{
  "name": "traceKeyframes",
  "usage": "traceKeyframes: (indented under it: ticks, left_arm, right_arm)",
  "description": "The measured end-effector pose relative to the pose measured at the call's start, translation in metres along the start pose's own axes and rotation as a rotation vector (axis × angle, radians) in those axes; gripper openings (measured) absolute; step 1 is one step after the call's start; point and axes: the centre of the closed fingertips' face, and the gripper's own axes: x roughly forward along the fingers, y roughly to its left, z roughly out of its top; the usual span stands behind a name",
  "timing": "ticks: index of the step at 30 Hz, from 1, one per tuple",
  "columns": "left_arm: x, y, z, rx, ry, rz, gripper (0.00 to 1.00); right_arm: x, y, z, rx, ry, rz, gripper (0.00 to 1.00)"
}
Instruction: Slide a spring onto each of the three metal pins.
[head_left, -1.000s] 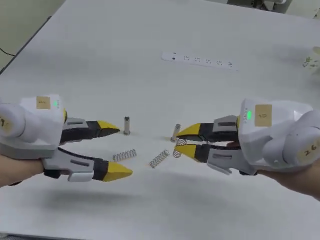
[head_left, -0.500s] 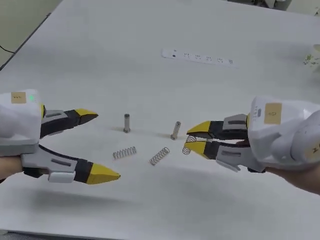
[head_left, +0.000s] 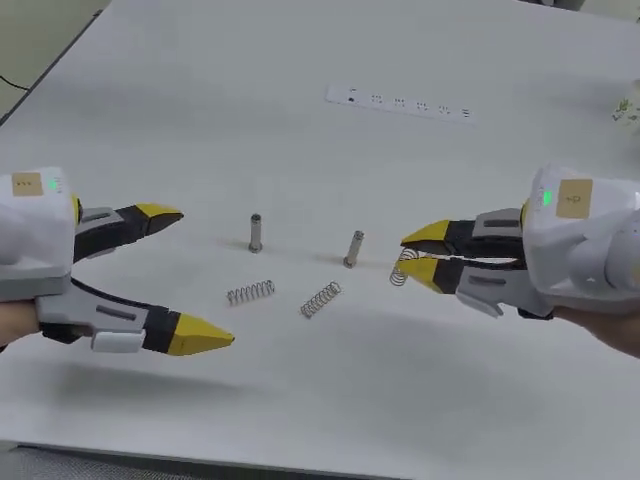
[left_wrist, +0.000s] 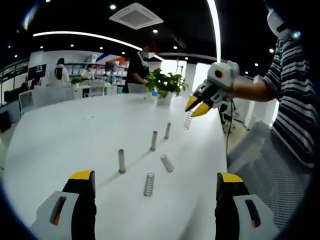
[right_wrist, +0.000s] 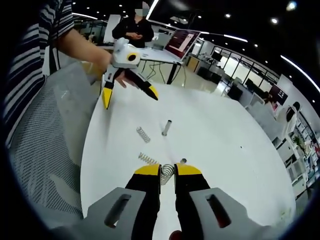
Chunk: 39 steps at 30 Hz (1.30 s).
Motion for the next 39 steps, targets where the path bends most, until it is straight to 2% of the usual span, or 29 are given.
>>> traceKeyframes:
  ticks: [8,17,25,32,39]
  left_arm:
    - [-0.003,0.003,-0.001,-0.004,-0.004,0.013,0.98]
    - [-0.005,0.005,0.000,-0.005,-0.007,0.023,0.98]
    - [-0.006,0.004,-0.001,-0.007,-0.004,0.023,0.98]
    - [-0.006,0.003,0.000,-0.014,-0.001,0.021,0.98]
    - [-0.007,0.005,0.000,-0.011,-0.001,0.029,0.98]
  right_arm:
    - [-0.011,-0.035,-0.021,0.042,0.042,-0.070,0.07]
    - [-0.017,-0.059,-0.034,0.064,0.068,-0.117,0.07]
    - [-0.011,-0.069,-0.039,0.092,0.071,-0.134,0.07]
    - [-0.004,-0.070,-0.040,0.098,0.071,-0.132,0.07]
    - [-0.001,-0.070,-0.047,0.113,0.088,-0.129,0.07]
